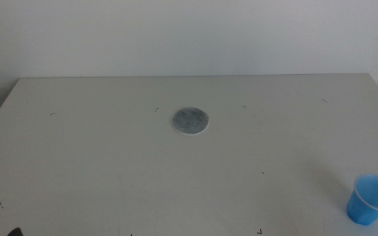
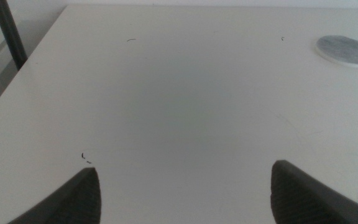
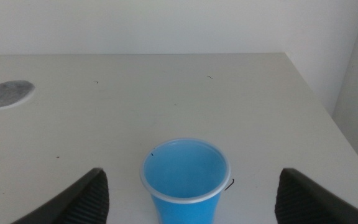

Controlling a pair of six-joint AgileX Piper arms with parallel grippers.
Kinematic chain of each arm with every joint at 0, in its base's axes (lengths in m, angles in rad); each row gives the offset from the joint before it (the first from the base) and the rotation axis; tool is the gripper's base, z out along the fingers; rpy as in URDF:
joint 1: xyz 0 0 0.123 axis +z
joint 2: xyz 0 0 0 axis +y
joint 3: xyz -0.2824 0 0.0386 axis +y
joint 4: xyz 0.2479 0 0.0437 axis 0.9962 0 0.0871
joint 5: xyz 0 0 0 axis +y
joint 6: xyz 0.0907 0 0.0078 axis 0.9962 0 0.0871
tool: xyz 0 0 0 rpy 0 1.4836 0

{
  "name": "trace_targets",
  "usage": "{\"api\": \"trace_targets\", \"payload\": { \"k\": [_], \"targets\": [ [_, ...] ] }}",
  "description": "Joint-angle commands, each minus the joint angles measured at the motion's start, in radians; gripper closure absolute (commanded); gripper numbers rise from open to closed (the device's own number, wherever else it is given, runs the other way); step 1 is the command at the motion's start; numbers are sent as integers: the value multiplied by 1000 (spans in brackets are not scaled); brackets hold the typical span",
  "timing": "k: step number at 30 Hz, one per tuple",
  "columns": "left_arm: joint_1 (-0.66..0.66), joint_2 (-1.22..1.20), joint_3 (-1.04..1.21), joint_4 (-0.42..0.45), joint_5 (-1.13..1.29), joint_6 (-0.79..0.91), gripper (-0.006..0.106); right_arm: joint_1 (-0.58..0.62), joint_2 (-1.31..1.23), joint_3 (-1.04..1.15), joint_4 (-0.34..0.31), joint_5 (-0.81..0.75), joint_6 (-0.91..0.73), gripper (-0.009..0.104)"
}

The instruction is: Place an empty cup on a cup mat.

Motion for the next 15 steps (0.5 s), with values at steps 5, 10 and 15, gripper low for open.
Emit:
{"api": "trace_targets", "payload": {
  "k": [5, 10, 15],
  "targets": [
    [1, -12, -6, 0, -66, -11, -5, -4, 30, -128, -8, -77, -9, 4],
    [1, -12, -6, 0, -66, -11, -5, -4, 143, -226, -9, -62, 2, 4],
    [1, -12, -6, 0, -66, -11, -5, -4, 279, -368, -6, 27, 2, 4]
  ]
}}
